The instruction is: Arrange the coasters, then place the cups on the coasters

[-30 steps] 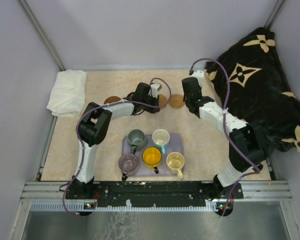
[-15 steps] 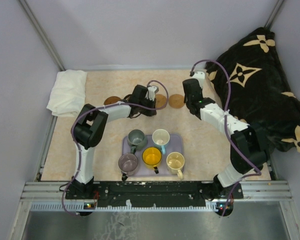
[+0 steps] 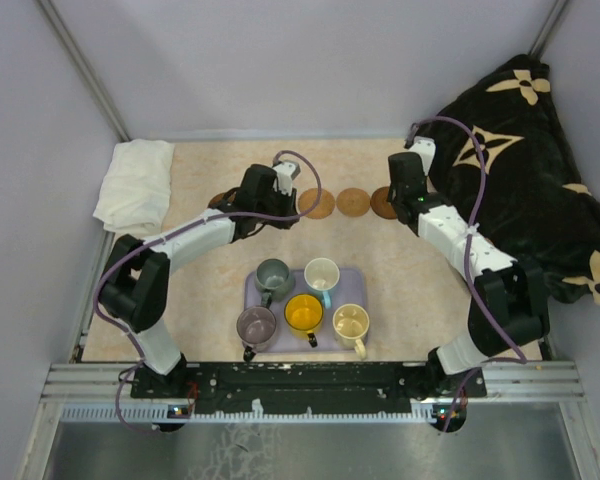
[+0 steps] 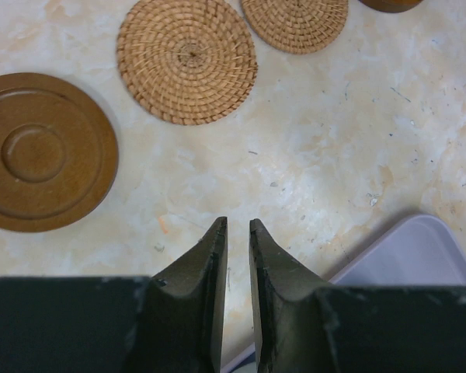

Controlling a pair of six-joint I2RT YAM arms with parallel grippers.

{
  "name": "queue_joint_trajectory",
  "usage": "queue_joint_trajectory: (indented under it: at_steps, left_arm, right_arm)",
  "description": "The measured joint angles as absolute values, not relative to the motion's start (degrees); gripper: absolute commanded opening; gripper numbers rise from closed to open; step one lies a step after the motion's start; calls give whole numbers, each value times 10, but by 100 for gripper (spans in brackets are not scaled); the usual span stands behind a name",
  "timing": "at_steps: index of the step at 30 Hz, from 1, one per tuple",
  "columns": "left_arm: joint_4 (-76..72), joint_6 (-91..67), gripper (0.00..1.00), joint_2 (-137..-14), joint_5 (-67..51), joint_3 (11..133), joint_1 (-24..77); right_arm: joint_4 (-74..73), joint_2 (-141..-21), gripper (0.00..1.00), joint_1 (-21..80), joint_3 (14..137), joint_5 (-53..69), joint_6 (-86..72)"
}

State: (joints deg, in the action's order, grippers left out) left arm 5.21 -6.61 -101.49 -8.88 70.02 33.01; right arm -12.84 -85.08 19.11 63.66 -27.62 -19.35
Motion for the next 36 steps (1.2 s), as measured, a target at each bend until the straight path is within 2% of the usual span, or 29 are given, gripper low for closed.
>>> queue_joint_trajectory:
  at_steps: [11,22,36]
  left_arm:
    - [83,-117,27,-988,21,656,316]
    - [88,-154,27,-957,32,592,242]
    - [89,-173,27,-899,46,552,215]
  right_arm:
    - [-154,-916,0,171,658,-240,-194]
    - [-154,-986,0,171,683,-197,-196]
    - [-153,-1102,0,171,789,-123,-180]
